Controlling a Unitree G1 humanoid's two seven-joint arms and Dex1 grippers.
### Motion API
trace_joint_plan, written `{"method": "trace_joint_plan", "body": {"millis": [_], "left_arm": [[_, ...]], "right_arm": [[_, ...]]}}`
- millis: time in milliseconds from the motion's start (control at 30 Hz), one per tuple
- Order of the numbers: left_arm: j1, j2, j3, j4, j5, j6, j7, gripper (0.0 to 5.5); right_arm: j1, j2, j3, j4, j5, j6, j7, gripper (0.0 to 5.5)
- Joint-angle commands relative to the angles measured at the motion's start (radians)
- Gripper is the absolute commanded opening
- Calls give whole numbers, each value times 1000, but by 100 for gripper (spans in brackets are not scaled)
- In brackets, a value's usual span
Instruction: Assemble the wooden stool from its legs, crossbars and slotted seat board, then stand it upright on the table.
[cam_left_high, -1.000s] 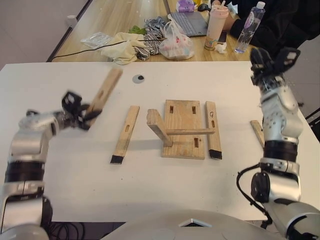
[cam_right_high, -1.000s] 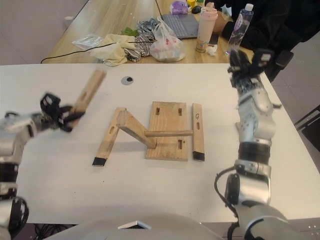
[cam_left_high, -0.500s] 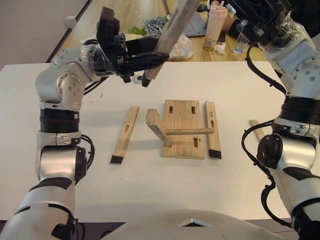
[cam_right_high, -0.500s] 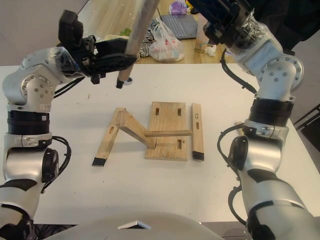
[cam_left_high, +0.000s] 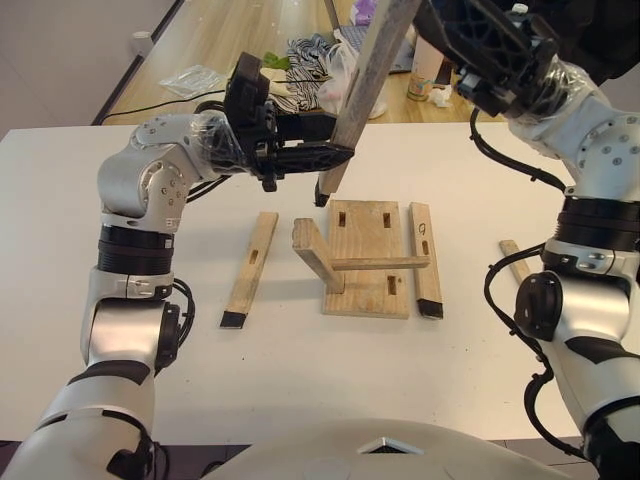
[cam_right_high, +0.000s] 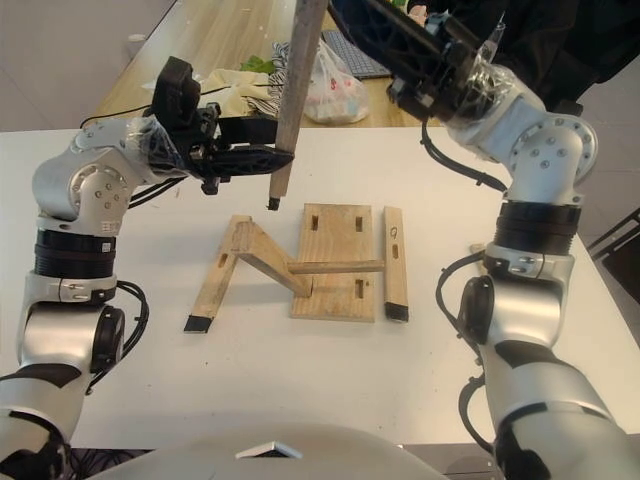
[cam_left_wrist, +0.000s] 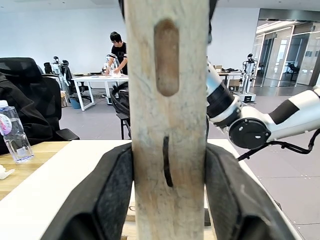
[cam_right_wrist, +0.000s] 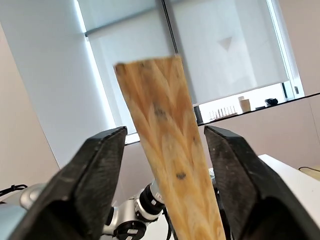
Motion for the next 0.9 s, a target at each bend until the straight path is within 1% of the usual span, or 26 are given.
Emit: {"method": "trace_joint_plan", "body": {"millis": [33,67,167,233,333,367,467,633,667,700,733,800,833,867,900], "left_arm": [[-19,-1,-34,2,55,-41,-11,199],[-21,2,-56,10,87,-65,-16,199],[-22,8,-118,43,171,-130,-40,199],[-33,0,-131,71,196,-153,-52,198],[-52,-18,-114,108,195,-162,-56,198],[-58,-22,-110,120,196,-166,-57,198],[-71,-35,-97,147,198,-170,-53,198],[-95,-58,-77,203,215,-186,-14,198],[-101,-62,-72,217,220,-191,-5,234],[-104,-64,-66,225,222,-193,-1,240],[-105,-63,-59,224,218,-191,-2,260],[-97,-56,-48,206,202,-172,-14,283],[-88,-53,-39,194,190,-161,-15,302],[-78,-51,-26,181,175,-144,-13,310],[-66,-51,-4,161,153,-124,0,331]], "right_arm": [[2,-26,28,-25,-31,-6,15,352],[-1,-22,31,-20,-41,-14,12,363],[-5,-11,34,-14,-54,-19,6,364],[-5,-6,34,-13,-59,-13,6,338],[-4,-6,26,-6,-54,-5,10,280],[-2,-6,22,-7,-48,-2,11,271],[5,-1,21,-18,-54,-17,7,260],[12,11,30,-25,-107,-111,-5,241],[7,13,27,-15,-122,-135,-12,239],[2,14,27,-3,-140,-164,-18,238],[-2,9,32,11,-172,-203,-19,234],[0,-7,51,37,-238,-272,-11,224],[7,-19,59,56,-267,-298,-2,211],[15,-30,60,72,-287,-316,7,206],[27,-41,55,94,-303,-330,13,204]]}}
